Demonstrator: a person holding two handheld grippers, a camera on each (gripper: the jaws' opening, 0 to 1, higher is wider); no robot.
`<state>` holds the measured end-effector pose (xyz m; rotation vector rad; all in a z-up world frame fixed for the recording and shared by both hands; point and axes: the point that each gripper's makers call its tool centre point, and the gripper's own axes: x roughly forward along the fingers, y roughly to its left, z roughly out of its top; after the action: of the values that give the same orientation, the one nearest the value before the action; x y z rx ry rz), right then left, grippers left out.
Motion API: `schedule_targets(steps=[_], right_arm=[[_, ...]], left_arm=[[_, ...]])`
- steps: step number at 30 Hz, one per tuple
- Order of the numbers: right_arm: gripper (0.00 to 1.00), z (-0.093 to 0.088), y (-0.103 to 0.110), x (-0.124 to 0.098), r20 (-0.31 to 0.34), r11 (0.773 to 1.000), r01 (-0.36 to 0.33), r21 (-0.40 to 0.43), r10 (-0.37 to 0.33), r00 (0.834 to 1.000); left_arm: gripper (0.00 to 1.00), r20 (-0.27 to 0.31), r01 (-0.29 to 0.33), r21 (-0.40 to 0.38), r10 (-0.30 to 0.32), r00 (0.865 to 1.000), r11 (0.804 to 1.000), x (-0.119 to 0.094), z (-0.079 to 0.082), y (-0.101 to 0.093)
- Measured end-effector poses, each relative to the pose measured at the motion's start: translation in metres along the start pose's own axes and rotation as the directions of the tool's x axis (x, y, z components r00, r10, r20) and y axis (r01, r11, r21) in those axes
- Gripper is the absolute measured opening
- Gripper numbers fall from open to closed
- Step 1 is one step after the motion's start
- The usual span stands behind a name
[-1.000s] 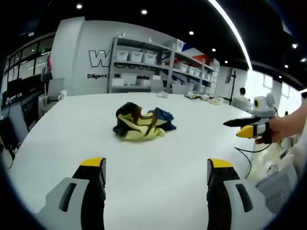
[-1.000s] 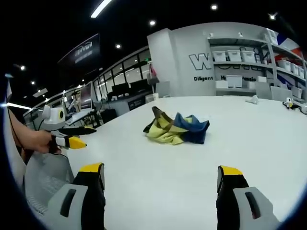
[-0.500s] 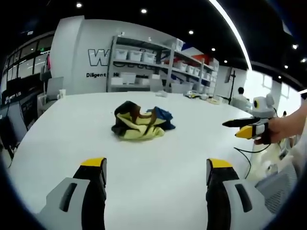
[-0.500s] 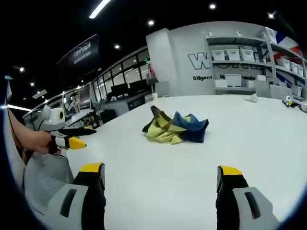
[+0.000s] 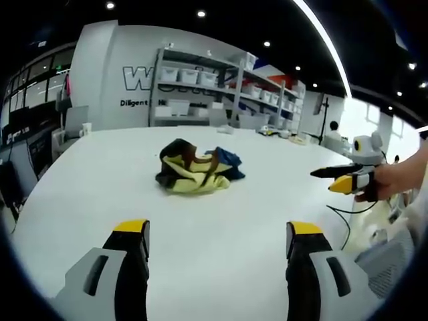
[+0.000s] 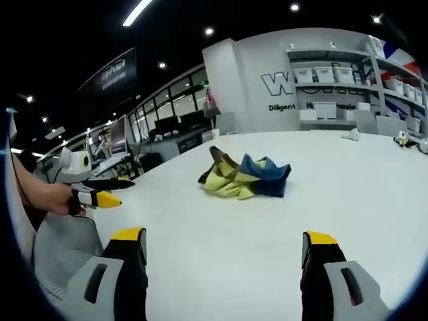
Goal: Fold the garment on the visible template until the final outline fits inside the template.
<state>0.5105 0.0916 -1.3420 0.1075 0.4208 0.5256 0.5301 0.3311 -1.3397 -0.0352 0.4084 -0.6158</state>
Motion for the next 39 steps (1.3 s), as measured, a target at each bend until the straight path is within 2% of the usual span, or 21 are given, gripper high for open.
schedule_targets(steps=[39], right_arm=[[0.92, -0.001, -0.0037, 0.0076, -0.028, 1.0, -0.021, -0.007, 0.021, 0.999]], left_arm=[[0.82, -0.027, 0.009, -0.007, -0.009, 1.0, 1.0, 0.0096, -0.001, 0.0037]])
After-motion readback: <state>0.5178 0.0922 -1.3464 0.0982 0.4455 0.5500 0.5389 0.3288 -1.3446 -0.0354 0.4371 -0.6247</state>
